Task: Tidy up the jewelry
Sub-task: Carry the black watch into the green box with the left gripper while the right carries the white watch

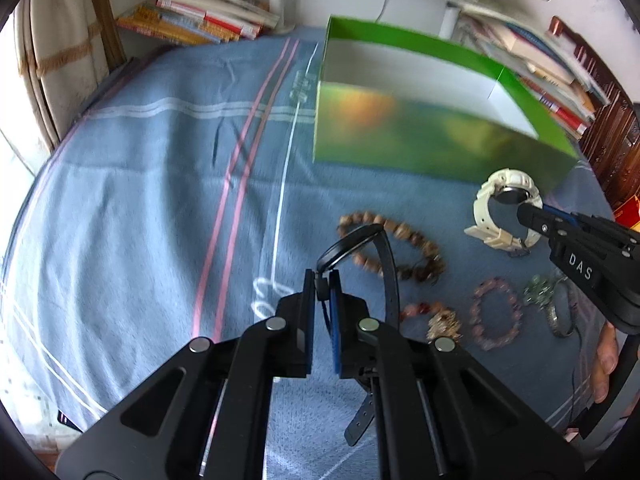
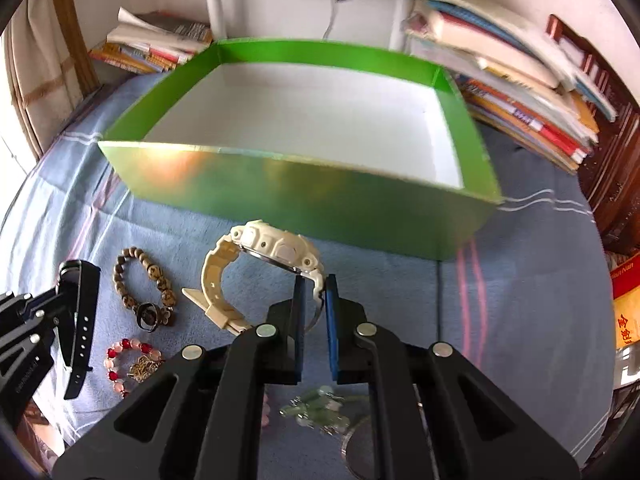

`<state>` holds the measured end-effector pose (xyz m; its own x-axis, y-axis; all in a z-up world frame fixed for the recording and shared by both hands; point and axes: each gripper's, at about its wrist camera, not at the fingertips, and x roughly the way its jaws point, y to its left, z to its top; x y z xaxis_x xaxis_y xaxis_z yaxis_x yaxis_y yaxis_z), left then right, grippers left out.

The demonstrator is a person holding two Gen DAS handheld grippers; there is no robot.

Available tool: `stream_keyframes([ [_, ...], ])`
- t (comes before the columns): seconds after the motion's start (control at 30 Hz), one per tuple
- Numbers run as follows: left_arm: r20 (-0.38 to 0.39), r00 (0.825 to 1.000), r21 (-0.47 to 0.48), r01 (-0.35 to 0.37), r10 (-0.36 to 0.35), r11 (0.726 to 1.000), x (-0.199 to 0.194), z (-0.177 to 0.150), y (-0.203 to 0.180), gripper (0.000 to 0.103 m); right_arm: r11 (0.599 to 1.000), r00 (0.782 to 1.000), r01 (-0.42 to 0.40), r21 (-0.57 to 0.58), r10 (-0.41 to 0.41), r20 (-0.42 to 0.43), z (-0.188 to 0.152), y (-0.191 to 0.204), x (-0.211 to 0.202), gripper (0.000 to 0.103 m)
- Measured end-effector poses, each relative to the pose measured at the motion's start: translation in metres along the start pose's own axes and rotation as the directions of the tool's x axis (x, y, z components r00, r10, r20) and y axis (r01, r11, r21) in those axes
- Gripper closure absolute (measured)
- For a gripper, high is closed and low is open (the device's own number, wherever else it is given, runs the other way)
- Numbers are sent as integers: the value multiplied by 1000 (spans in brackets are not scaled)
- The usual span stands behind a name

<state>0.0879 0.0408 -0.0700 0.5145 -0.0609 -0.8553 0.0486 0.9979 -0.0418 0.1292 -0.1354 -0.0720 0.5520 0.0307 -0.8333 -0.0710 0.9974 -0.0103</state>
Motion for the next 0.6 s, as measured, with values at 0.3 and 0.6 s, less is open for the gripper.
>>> stream_keyframes([
  [0.3,77,994,53,71,-75,996,-21,25,-13,96,1000,997,-16,19,15,71,3,-17,-31,93],
  [0.6,259,961,134,64,-97,989,-37,118,-39,96,993,964,69,101,-92,251,65,-45,-57,93],
])
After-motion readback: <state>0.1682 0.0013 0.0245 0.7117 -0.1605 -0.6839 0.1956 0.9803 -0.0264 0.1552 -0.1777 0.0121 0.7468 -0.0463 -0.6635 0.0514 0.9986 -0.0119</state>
